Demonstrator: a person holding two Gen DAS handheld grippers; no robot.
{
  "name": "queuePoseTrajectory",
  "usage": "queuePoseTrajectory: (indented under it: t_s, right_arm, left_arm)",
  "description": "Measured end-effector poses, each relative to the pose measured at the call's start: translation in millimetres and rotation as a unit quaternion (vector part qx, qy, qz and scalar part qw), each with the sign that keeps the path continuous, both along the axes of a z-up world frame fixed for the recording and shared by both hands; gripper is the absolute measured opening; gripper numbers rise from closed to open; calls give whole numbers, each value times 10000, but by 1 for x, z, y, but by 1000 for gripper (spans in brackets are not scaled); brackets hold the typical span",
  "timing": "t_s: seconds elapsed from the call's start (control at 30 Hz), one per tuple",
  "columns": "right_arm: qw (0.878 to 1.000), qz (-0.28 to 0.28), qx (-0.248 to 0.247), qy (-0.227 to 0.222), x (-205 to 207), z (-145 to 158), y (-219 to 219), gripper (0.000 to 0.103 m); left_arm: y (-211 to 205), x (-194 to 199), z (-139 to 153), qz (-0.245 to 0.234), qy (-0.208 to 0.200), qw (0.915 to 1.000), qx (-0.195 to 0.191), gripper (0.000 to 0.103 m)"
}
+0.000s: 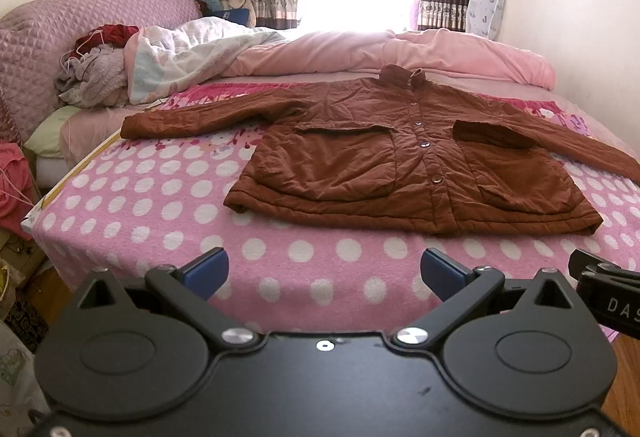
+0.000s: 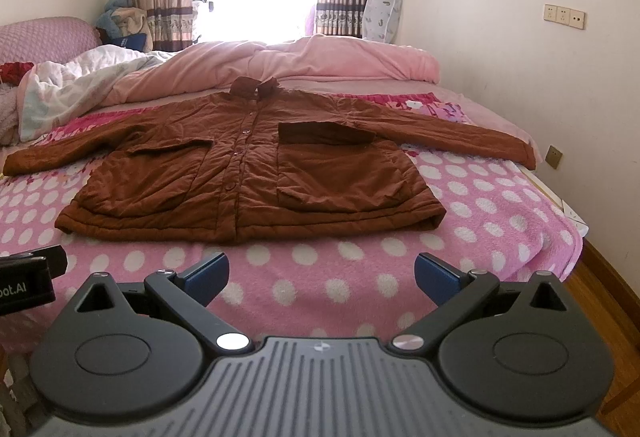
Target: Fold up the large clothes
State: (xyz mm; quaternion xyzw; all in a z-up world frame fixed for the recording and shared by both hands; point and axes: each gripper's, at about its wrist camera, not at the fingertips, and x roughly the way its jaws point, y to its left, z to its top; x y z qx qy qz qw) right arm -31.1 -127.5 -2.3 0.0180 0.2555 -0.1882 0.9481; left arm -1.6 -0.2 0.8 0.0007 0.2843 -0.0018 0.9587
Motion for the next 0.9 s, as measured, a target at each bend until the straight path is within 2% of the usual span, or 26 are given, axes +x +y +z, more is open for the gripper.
queuePoseTrajectory:
  t_s: [0.9]
  right_arm:
    - [10000, 0, 0, 2, 0, 0, 0, 103]
  left_arm:
    - [-2, -1, 1, -18, -31, 10000, 35, 103]
